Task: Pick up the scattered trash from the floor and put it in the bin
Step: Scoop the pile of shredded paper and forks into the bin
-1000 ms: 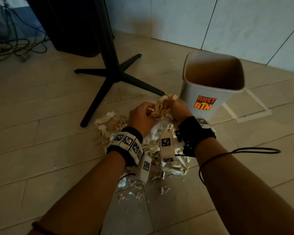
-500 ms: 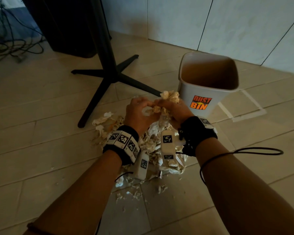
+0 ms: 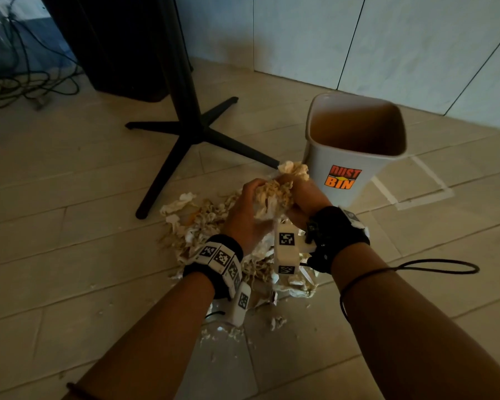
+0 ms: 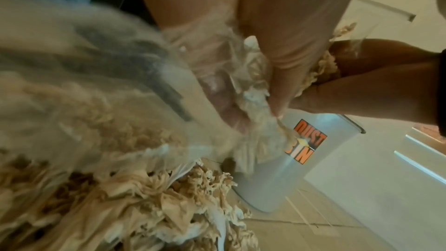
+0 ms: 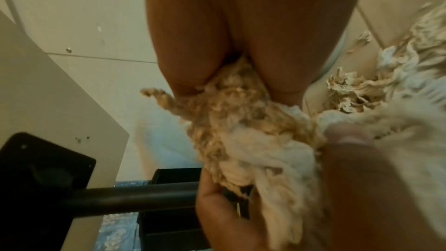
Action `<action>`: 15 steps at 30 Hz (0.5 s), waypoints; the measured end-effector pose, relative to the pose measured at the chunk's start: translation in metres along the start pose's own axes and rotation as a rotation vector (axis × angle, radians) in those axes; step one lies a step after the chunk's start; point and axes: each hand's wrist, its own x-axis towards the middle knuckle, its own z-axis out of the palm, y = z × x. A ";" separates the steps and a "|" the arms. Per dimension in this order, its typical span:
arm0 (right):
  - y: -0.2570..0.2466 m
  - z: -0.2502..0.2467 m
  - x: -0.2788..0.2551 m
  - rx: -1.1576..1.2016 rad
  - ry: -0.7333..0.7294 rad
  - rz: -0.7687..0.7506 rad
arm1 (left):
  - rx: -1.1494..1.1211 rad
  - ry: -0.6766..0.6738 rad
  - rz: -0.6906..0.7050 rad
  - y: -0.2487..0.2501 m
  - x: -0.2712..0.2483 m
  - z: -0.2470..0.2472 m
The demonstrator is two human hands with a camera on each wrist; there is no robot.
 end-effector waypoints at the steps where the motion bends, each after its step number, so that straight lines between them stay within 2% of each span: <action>1: 0.002 0.000 -0.002 0.019 0.003 0.003 | 0.016 0.029 -0.016 0.000 0.000 0.001; 6: 0.022 0.004 -0.013 0.052 0.013 0.019 | 0.116 0.184 -0.001 0.003 0.006 -0.005; 9: 0.035 0.007 -0.024 0.072 -0.059 0.116 | 0.158 0.260 -0.007 0.009 0.014 -0.008; 12: 0.039 0.010 -0.035 0.181 -0.172 0.176 | 0.160 0.282 0.004 0.014 0.017 -0.004; 15: 0.038 0.006 -0.039 0.279 -0.212 0.147 | 0.185 0.260 0.085 0.013 0.013 0.002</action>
